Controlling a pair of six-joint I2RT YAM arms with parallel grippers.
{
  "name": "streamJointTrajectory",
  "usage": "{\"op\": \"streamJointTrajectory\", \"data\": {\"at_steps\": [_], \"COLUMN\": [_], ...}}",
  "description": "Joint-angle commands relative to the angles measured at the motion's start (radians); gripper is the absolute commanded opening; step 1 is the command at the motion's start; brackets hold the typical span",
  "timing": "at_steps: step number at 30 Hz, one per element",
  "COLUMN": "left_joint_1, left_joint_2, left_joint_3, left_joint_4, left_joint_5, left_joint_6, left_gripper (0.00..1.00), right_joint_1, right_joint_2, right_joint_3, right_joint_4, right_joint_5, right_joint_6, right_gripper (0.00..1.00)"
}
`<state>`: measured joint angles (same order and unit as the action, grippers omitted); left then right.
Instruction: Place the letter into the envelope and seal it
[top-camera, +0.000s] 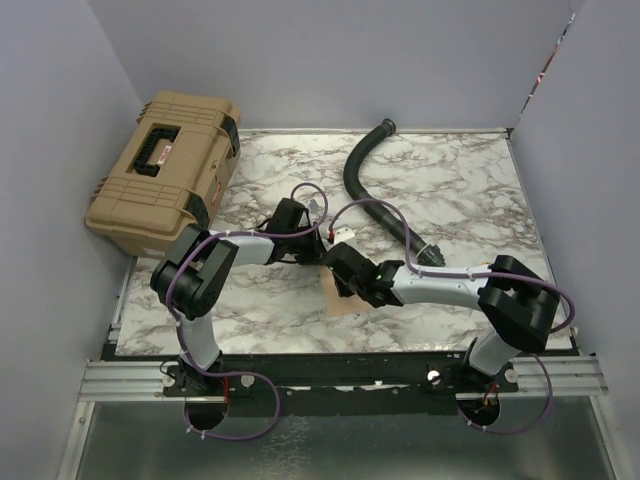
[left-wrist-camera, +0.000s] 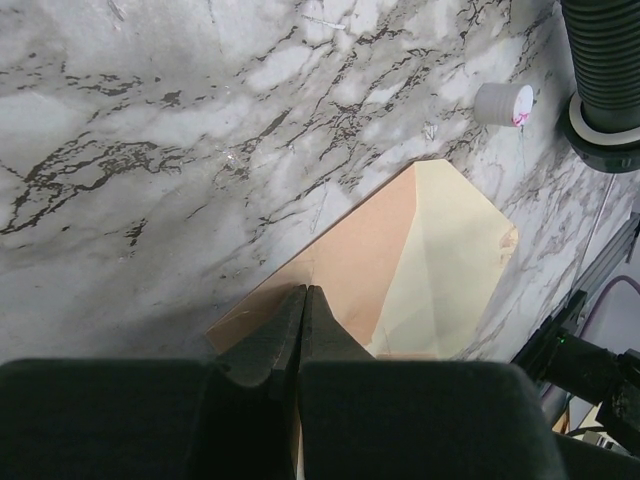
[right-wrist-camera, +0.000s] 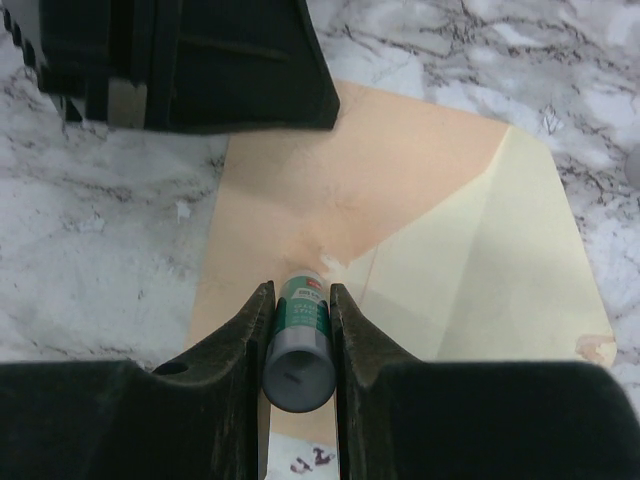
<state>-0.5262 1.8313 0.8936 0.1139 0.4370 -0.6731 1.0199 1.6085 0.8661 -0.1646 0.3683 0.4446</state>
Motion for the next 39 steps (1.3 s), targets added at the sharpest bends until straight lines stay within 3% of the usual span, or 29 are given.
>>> {"op": "streamJointTrajectory", "data": {"at_steps": [1, 7, 14, 20, 39], "left_joint_1": [-0.001, -0.001, 0.003, 0.013, 0.015], "left_joint_2": [0.08, 0.084, 0.099, 0.11, 0.126], "left_joint_3": [-0.061, -0.064, -0.054, -0.048, -0.033], "left_joint_4": [-0.106, -0.106, -0.108, -0.108, -0.112], "left_joint_5": [-0.085, -0.079, -0.075, -0.069, -0.052], "left_joint_6": [0.073, 0.07, 0.05, 0.04, 0.042], "left_gripper": [0.0, 0.0, 0.0, 0.0, 0.0], "right_joint_1": [-0.011, -0.029, -0.008, -0.006, -0.091], "right_joint_2": [0.101, 0.13, 0.033, -0.01, 0.089], "right_joint_3": [0.023, 0.042, -0.003, -0.066, 0.048], "right_joint_4": [0.006, 0.011, -0.096, -0.084, -0.009], "right_joint_5": [0.067, 0.055, 0.036, -0.01, -0.095], "right_joint_6": [-0.002, -0.004, 0.051, 0.104, -0.014], "right_gripper": [0.01, 0.01, 0.01, 0.0, 0.01]}}
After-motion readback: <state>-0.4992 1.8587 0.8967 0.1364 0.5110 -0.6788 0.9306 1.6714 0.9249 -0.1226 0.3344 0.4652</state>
